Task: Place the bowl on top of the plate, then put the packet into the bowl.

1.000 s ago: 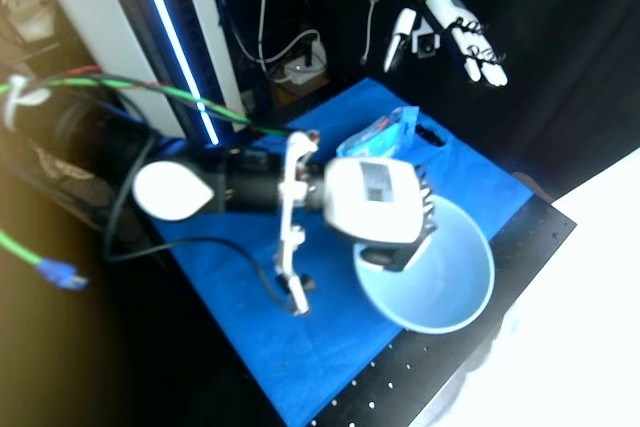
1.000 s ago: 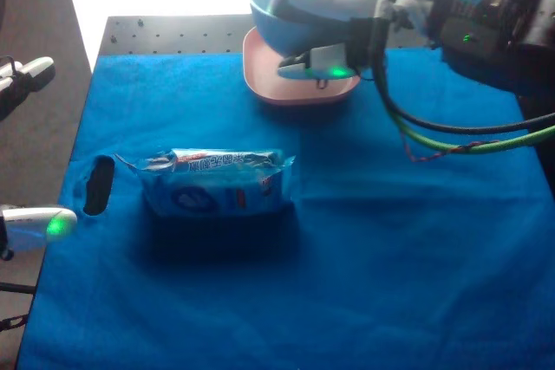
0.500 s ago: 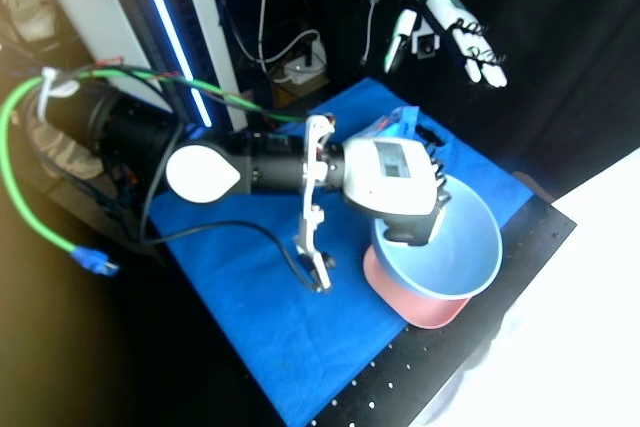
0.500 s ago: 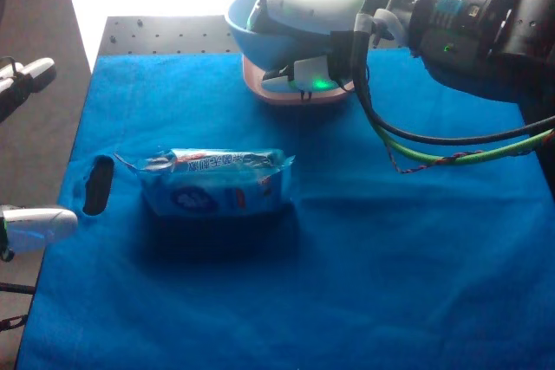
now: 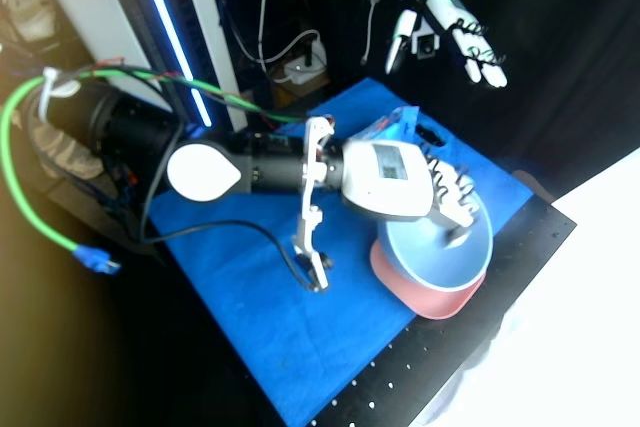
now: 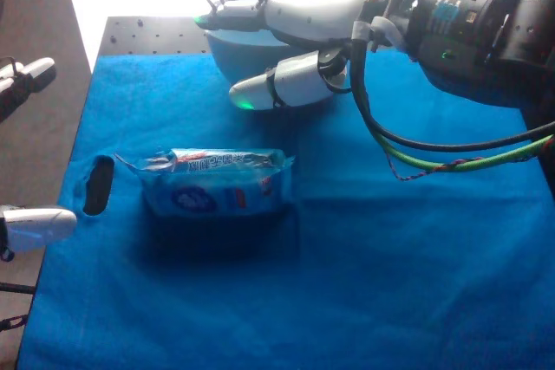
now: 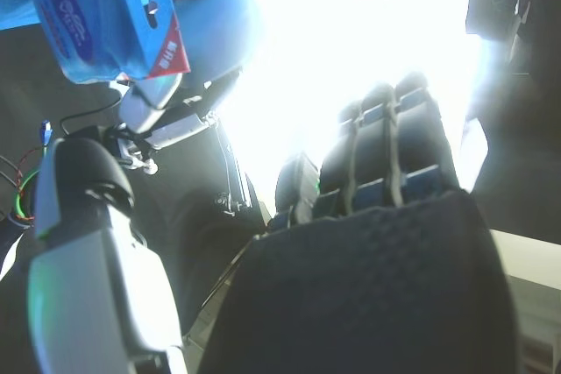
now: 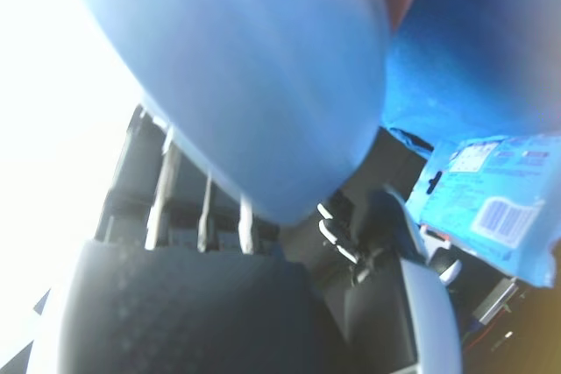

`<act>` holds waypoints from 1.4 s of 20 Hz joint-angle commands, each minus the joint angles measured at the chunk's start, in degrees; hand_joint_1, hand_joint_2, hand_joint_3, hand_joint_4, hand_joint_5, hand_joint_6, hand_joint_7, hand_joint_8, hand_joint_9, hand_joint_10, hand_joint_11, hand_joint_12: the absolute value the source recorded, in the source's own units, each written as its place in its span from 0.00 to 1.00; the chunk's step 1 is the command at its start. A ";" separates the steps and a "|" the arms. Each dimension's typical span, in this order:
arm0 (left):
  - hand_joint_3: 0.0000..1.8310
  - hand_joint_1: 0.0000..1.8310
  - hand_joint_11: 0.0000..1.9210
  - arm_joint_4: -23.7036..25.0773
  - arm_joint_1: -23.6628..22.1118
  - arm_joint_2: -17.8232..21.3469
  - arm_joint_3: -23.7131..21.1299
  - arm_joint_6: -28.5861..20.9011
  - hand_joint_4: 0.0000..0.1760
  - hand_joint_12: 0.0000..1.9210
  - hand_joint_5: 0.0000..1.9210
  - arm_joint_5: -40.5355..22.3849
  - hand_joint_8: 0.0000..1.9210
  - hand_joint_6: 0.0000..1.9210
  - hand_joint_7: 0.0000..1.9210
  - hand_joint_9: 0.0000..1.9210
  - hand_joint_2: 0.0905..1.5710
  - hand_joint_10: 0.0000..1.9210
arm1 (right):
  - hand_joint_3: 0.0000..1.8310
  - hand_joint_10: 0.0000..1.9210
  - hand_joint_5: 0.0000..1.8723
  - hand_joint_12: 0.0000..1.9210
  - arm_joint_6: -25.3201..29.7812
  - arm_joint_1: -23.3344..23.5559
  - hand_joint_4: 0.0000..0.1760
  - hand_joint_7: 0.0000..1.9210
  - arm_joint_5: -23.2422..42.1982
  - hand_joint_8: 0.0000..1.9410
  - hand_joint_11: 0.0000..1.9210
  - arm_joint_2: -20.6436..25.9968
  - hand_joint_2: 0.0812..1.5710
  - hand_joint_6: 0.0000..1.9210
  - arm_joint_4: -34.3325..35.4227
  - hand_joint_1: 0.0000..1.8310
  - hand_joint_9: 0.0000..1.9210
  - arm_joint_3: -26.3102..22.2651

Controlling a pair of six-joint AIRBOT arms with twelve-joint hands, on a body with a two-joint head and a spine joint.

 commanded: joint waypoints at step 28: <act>0.00 0.31 0.00 -0.88 -0.48 -0.69 0.09 -0.54 1.00 0.00 0.00 -6.82 0.00 0.00 0.00 0.00 0.53 0.00 | 0.00 0.47 0.34 0.69 -0.07 -1.22 0.45 0.45 2.93 0.29 0.41 5.21 0.82 0.78 -2.31 0.48 0.45 -1.82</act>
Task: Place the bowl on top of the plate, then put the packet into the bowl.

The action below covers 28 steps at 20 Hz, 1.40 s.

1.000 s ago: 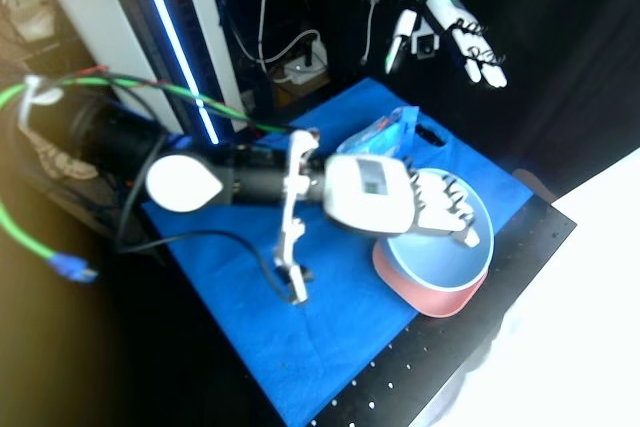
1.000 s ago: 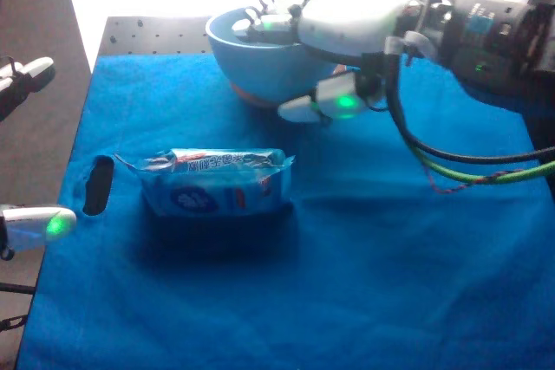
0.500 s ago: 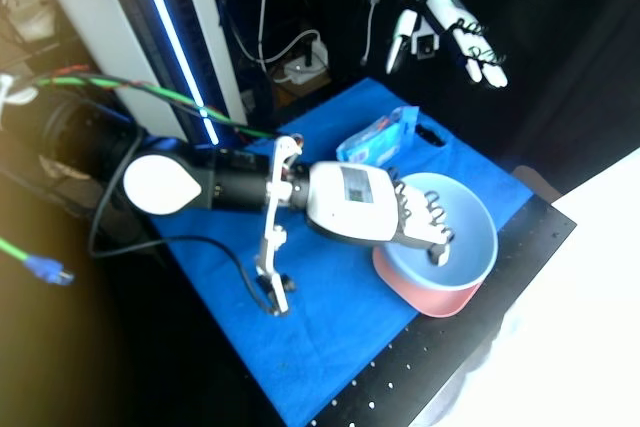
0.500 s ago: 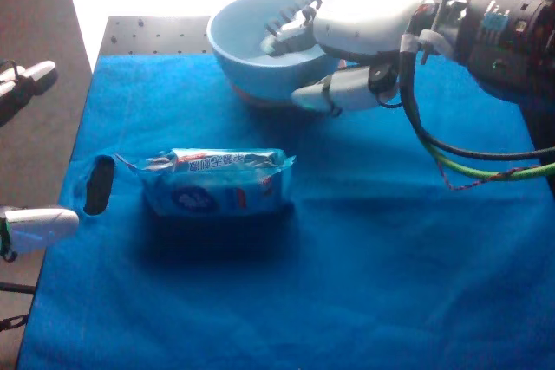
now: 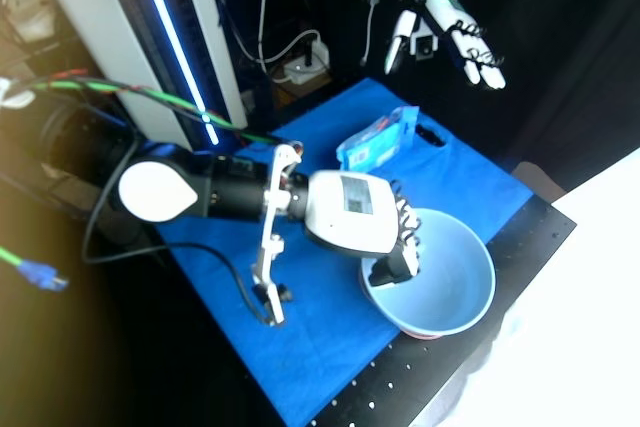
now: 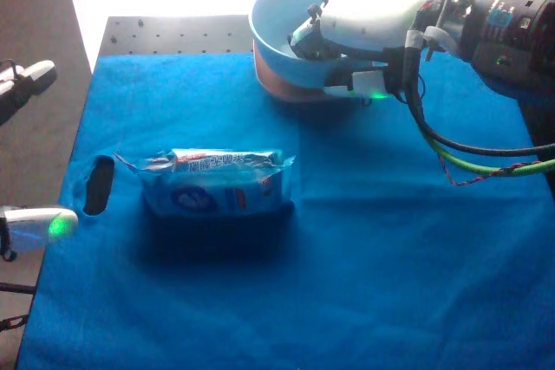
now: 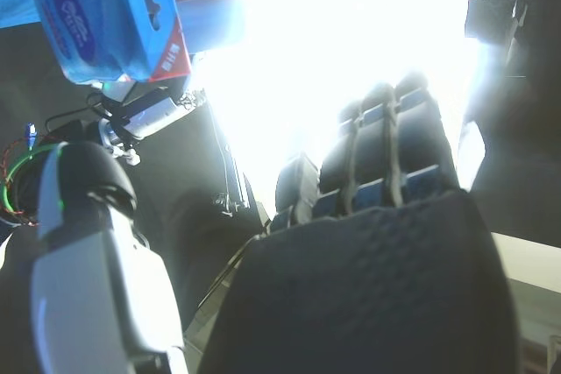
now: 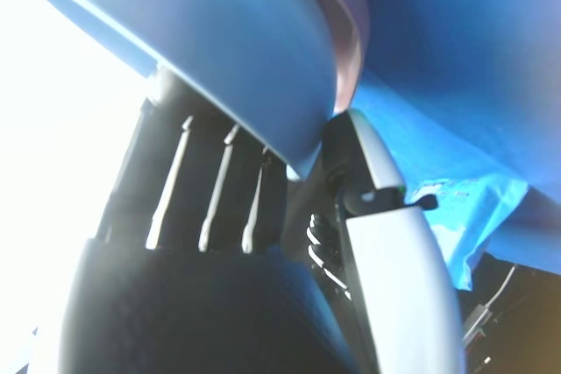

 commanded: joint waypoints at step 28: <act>0.00 0.28 0.00 2.26 -1.51 0.63 0.61 -1.25 1.00 0.00 0.00 -7.70 0.00 0.00 0.00 0.00 0.45 0.00 | 0.00 0.00 0.00 0.00 -0.07 -5.70 0.97 0.00 19.02 0.00 0.00 18.99 0.55 0.00 14.79 0.22 0.00 -13.50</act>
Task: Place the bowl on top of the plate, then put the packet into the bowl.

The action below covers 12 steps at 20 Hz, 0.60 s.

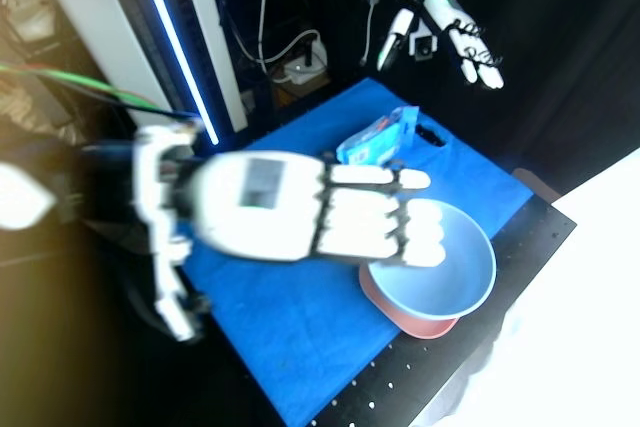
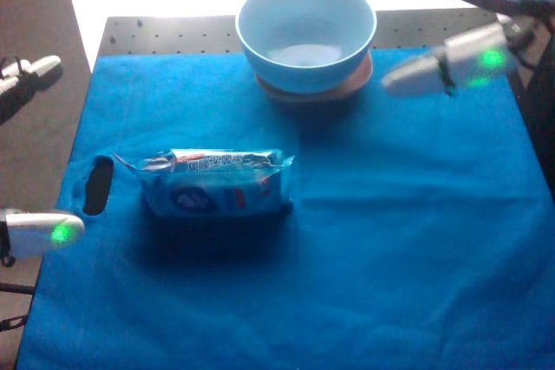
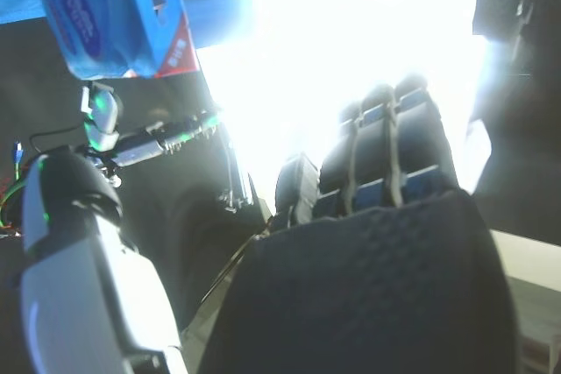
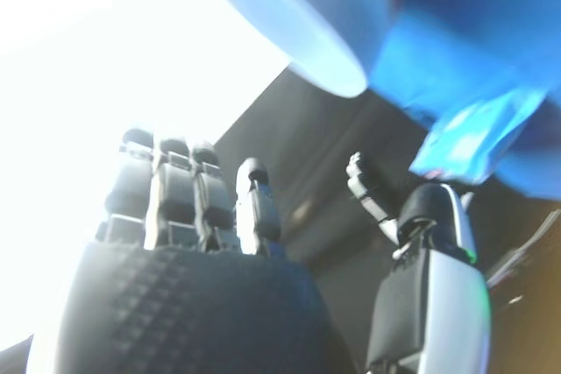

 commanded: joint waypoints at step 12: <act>0.00 0.37 0.00 19.41 -20.57 -5.89 7.16 -0.33 1.00 0.00 0.00 18.53 0.00 0.00 0.01 0.01 0.43 0.00 | 0.01 0.00 0.00 0.00 0.10 -15.64 0.69 0.00 22.42 0.00 0.00 7.69 0.61 0.00 20.36 0.32 0.00 -5.80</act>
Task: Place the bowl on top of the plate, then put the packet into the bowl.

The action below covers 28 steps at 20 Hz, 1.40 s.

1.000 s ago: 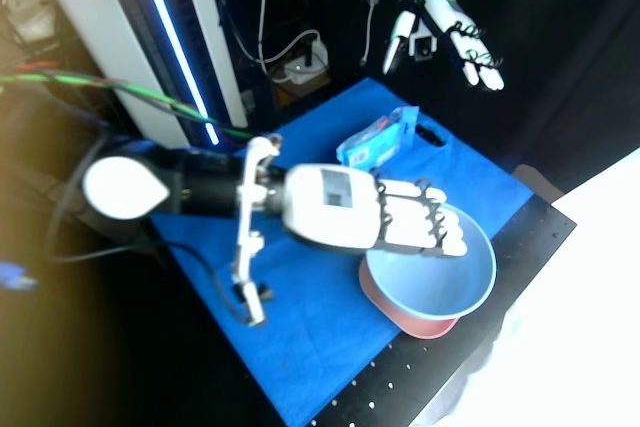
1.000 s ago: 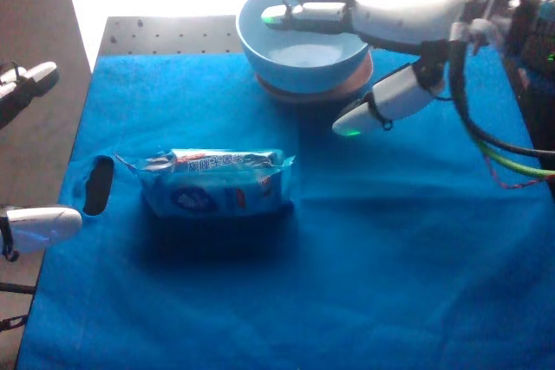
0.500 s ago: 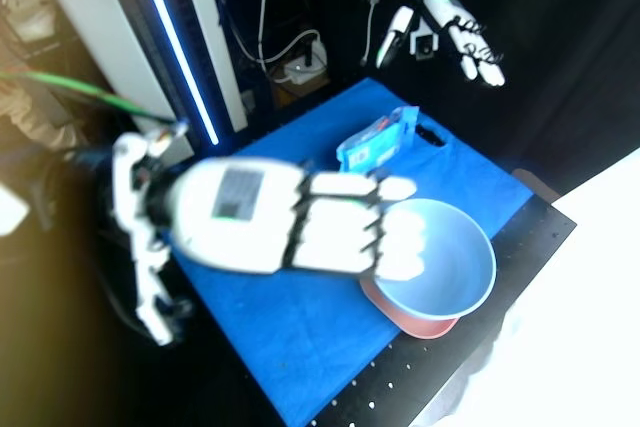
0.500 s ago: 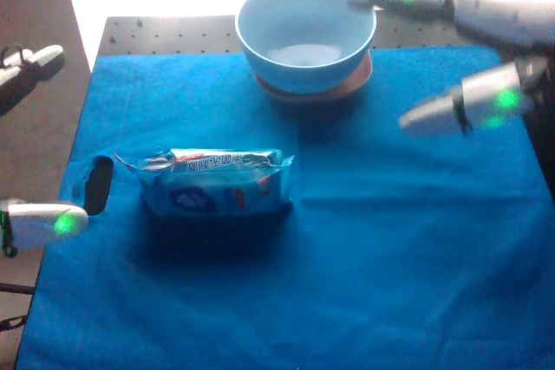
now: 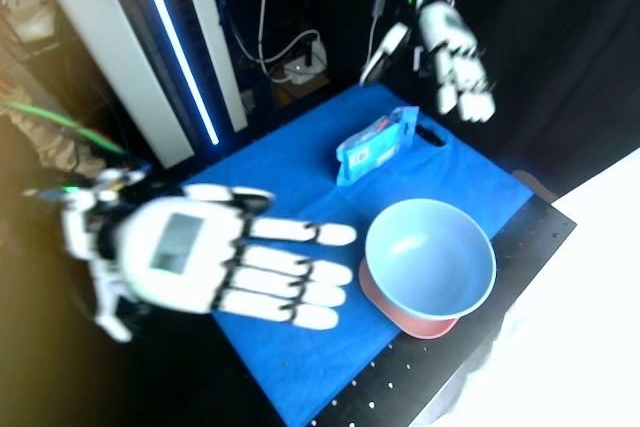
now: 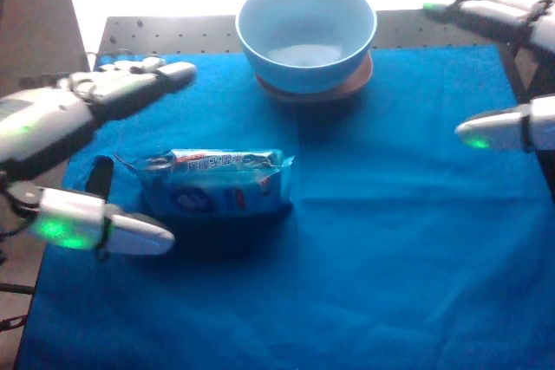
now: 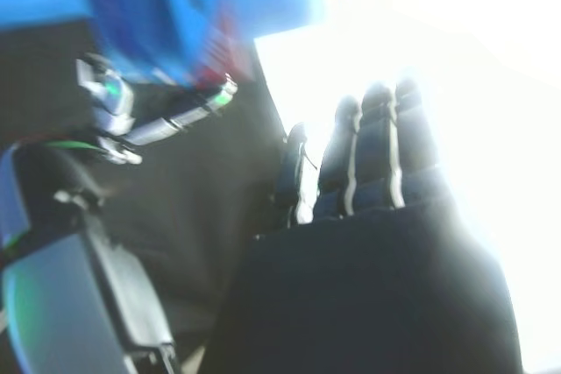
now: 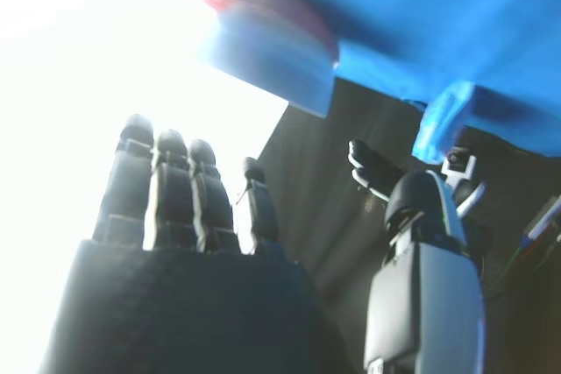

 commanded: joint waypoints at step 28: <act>0.00 0.74 0.44 4.32 -10.64 -9.64 7.91 -2.00 0.00 0.59 0.40 5.65 0.62 0.60 0.44 0.47 0.73 0.67 | 0.00 0.00 0.00 0.00 0.14 -18.26 0.71 0.00 34.54 0.00 0.00 6.28 0.59 0.00 12.06 0.21 0.00 -11.91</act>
